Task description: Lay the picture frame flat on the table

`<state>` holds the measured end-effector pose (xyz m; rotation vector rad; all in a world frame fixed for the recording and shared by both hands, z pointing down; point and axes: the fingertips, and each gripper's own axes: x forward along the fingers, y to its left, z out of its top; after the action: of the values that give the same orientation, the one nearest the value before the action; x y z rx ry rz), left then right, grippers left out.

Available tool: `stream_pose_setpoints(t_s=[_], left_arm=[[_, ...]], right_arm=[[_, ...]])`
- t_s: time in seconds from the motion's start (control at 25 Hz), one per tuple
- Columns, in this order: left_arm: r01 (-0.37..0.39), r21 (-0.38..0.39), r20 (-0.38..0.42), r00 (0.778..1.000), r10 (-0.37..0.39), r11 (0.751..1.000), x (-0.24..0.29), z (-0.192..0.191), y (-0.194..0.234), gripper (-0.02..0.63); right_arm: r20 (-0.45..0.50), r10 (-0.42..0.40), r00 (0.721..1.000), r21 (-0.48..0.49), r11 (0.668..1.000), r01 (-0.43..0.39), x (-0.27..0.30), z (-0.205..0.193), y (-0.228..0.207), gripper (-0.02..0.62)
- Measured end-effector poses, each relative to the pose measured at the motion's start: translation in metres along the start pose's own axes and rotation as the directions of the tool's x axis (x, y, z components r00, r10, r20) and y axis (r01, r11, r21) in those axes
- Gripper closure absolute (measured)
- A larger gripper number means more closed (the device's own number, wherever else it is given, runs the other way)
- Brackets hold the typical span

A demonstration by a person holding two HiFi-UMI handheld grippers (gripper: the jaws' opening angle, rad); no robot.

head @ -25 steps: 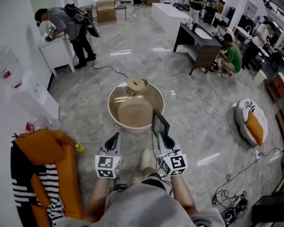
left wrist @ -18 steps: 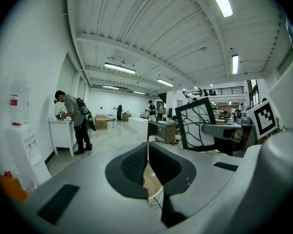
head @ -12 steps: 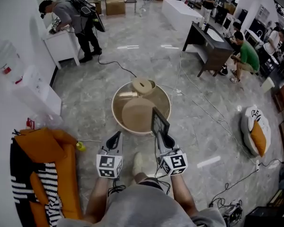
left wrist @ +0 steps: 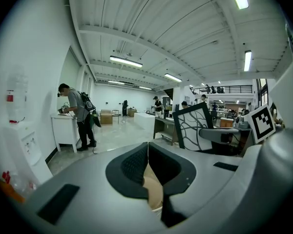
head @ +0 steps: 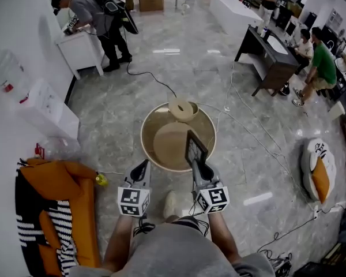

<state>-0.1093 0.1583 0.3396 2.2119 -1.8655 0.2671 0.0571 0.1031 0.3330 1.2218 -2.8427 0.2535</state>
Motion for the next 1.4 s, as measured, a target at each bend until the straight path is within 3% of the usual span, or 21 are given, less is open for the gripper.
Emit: stream_pose_setpoints(t_s=[0.44,0.84,1.4], left_arm=[[0.035,0.004,-0.05,0.998,-0.035,0.999,0.063,0.008,0.016,0.589],[0.007,-0.016,-0.049,0.999,-0.007,1.0,0.102,0.01,0.031,0.589],[0.058,-0.04,-0.147,0.987,-0.063,0.998,0.16,-0.027,0.052,0.589]], right_arm=[[-0.022,-0.016,1.0,0.042,0.999,0.016,0.053,-0.007,-0.043,0.565],[-0.053,-0.02,0.998,0.039,0.999,0.022,0.077,-0.012,-0.07,0.565],[-0.154,-0.045,0.987,0.078,0.995,0.057,0.11,-0.061,-0.092,0.565]])
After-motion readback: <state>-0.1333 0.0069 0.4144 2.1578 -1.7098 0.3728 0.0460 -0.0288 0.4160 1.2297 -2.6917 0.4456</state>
